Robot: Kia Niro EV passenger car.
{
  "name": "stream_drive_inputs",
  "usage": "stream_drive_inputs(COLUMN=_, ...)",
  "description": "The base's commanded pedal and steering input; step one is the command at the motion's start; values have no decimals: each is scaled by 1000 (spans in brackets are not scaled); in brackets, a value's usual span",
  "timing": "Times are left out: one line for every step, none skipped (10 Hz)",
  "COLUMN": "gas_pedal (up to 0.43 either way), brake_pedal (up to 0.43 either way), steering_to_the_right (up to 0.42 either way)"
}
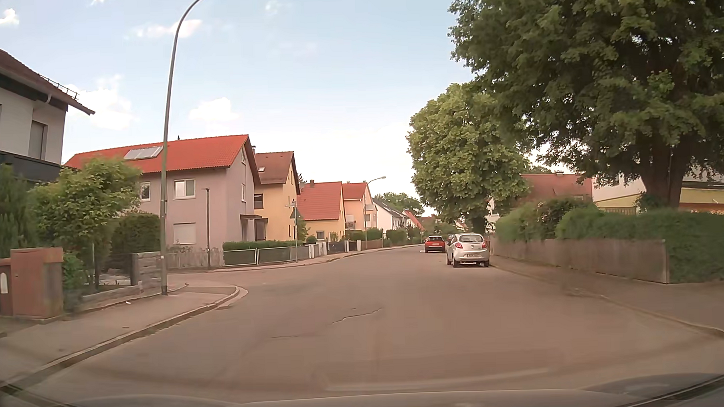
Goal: Follow the waypoints while adhering to traffic rules and regulations
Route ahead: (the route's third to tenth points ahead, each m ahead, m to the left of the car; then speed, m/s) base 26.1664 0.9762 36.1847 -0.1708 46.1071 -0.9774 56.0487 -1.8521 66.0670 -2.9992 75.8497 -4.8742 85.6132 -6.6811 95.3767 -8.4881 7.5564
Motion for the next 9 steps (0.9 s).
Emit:
stream_drive_inputs(gas_pedal=0, brake_pedal=24, steering_to_the_right=9)
stream_drive_inputs(gas_pedal=0, brake_pedal=24, steering_to_the_right=9)
stream_drive_inputs(gas_pedal=0, brake_pedal=18, steering_to_the_right=6)
stream_drive_inputs(gas_pedal=0, brake_pedal=24, steering_to_the_right=2)
stream_drive_inputs(gas_pedal=0, brake_pedal=18, steering_to_the_right=1)
stream_drive_inputs(gas_pedal=0, brake_pedal=24, steering_to_the_right=1)
stream_drive_inputs(gas_pedal=0, brake_pedal=18, steering_to_the_right=1)
stream_drive_inputs(gas_pedal=0, brake_pedal=24, steering_to_the_right=1)
stream_drive_inputs(gas_pedal=0, brake_pedal=18, steering_to_the_right=1)
